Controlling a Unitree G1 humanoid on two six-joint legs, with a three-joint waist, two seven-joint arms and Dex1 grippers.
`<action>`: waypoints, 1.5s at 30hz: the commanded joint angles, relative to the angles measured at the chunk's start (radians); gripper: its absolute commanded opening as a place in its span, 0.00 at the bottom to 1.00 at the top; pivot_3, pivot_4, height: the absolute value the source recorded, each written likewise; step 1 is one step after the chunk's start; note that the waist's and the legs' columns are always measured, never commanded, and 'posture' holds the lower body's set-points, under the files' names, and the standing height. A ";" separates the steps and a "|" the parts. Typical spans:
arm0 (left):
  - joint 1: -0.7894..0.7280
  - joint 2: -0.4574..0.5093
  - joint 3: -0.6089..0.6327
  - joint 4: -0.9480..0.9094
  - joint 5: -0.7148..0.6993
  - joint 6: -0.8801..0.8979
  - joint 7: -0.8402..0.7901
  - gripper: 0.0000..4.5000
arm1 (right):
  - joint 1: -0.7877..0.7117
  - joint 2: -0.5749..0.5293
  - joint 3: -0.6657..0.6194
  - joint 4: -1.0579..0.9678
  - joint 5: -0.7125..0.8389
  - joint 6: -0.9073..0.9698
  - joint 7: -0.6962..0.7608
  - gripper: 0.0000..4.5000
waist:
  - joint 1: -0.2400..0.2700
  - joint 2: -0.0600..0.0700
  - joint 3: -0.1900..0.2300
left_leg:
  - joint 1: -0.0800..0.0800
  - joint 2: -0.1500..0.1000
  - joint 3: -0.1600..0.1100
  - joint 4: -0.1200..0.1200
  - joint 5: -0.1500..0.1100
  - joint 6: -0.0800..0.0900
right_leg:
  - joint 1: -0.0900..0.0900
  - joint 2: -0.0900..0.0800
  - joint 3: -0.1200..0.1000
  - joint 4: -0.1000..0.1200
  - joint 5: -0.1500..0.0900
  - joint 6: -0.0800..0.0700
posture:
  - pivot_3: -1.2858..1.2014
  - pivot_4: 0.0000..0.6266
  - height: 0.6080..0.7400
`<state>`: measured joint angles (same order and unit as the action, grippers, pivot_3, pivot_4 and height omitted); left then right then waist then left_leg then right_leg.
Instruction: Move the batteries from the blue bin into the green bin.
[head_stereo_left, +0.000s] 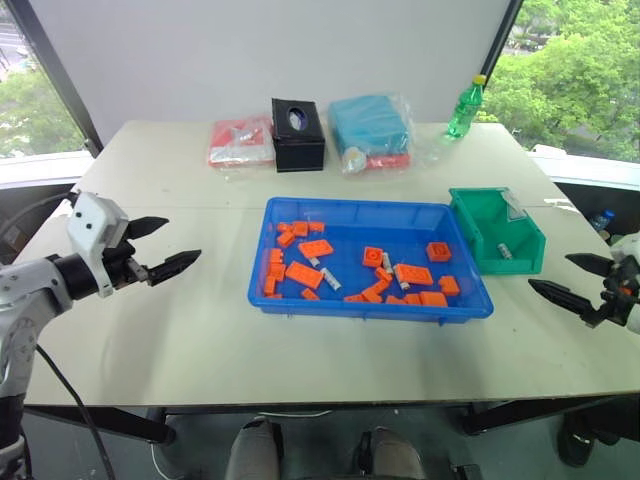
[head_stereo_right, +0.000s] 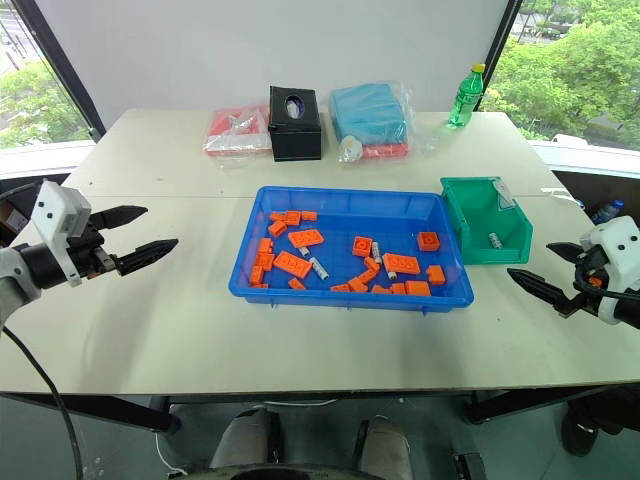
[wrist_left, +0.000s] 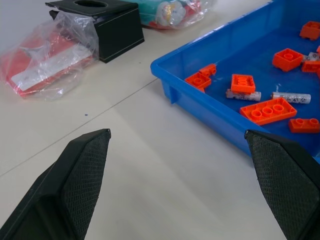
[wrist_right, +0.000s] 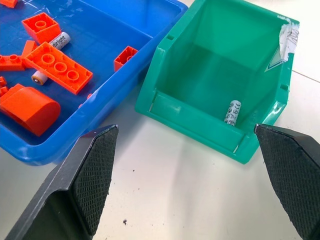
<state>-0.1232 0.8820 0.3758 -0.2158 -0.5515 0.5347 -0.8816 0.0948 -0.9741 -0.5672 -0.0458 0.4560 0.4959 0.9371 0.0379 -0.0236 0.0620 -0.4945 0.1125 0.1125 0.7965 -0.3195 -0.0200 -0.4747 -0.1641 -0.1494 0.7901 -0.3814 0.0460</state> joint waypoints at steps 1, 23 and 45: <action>-0.020 0.009 0.013 -0.012 -0.001 -0.016 -0.004 1.00 | -0.016 -0.001 -0.036 -0.028 0.017 0.001 -0.008 0.99 | 0.000 0.000 0.000 | 0.000 0.000 0.000 0.000 0.000 0.000 | 0.000 0.000 0.000 0.000 0.000 0.000 | 0.52 0.24 0.00; -0.037 0.003 0.010 -0.050 -0.031 0.029 0.007 1.00 | -0.134 -0.032 0.029 -0.003 0.006 0.043 -0.036 0.99 | -0.001 0.002 -0.002 | -0.001 0.000 -0.001 0.006 -0.002 0.004 | 0.000 0.000 -0.001 0.003 0.000 0.000 | 0.52 0.24 0.00; -0.084 0.032 -0.131 -0.264 -0.164 0.146 -0.090 1.00 | -1.124 0.379 0.940 0.477 -0.277 -0.231 0.383 0.99 | -0.029 0.001 -0.003 | -0.004 0.000 0.002 0.009 -0.006 0.012 | -0.009 0.000 -0.013 0.017 0.001 0.002 | 0.52 0.24 0.00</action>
<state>-0.2039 0.8979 0.2259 -0.4448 -0.6930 0.6758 -0.9630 -0.9568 -0.6253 0.3414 0.2887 0.2378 0.3567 1.2582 0.0085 -0.0223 0.0586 -0.4989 0.1129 0.1144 0.8055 -0.3259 -0.0081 -0.4844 -0.1639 -0.1679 0.8079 -0.3802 0.0483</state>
